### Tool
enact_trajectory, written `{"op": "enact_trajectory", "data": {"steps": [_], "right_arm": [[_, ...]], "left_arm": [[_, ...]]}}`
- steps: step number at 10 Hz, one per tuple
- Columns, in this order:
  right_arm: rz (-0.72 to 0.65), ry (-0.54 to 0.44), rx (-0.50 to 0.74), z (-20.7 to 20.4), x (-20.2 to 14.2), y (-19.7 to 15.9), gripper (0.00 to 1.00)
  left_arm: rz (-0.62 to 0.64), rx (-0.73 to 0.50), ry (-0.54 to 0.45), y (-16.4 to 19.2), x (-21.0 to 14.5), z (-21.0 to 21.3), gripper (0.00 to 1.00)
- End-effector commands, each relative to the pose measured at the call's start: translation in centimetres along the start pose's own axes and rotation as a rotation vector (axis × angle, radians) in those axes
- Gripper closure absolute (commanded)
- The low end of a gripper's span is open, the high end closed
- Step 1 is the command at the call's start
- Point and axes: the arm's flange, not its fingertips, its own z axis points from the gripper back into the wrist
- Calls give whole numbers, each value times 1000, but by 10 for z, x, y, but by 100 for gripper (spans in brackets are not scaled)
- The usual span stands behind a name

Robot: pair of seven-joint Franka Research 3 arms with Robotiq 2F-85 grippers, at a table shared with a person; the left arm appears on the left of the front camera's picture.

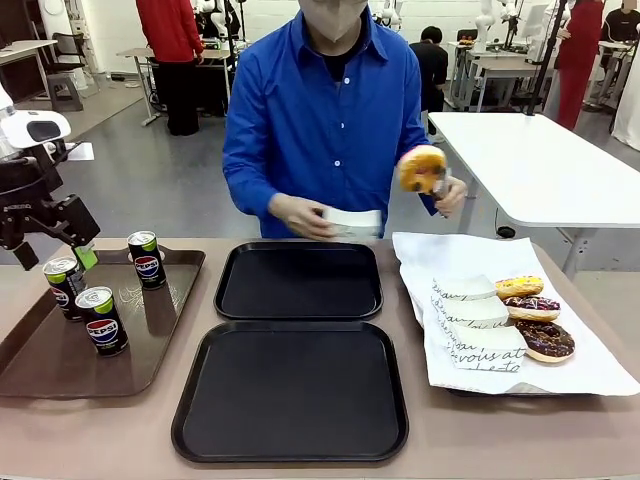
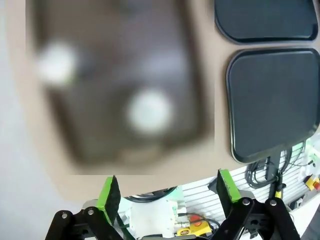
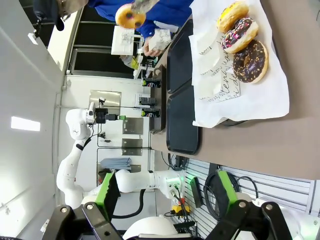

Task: Set up donuts and drinks on trays.
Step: Pick up one Pepsi coke and place it on the Flat Tray.

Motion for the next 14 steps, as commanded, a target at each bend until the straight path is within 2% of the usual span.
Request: {"op": "enact_trajectory", "data": {"steps": [1,7,10,12,14], "right_arm": [[7,-2,12,0,0,0,0],[7,-2,12,0,0,0,0],[7,-2,12,0,0,0,0],[7,-2,12,0,0,0,0],[7,-2,12,0,0,0,0]], "left_arm": [[3,10,42,-6,-2,5,0],[-13,-10,33,-5,-3,1,0],[69,153,-155,-2,-9,-38,0],[76,192,-172,6,0,-57,0],[112,172,-142,10,7,-74,0]]}}
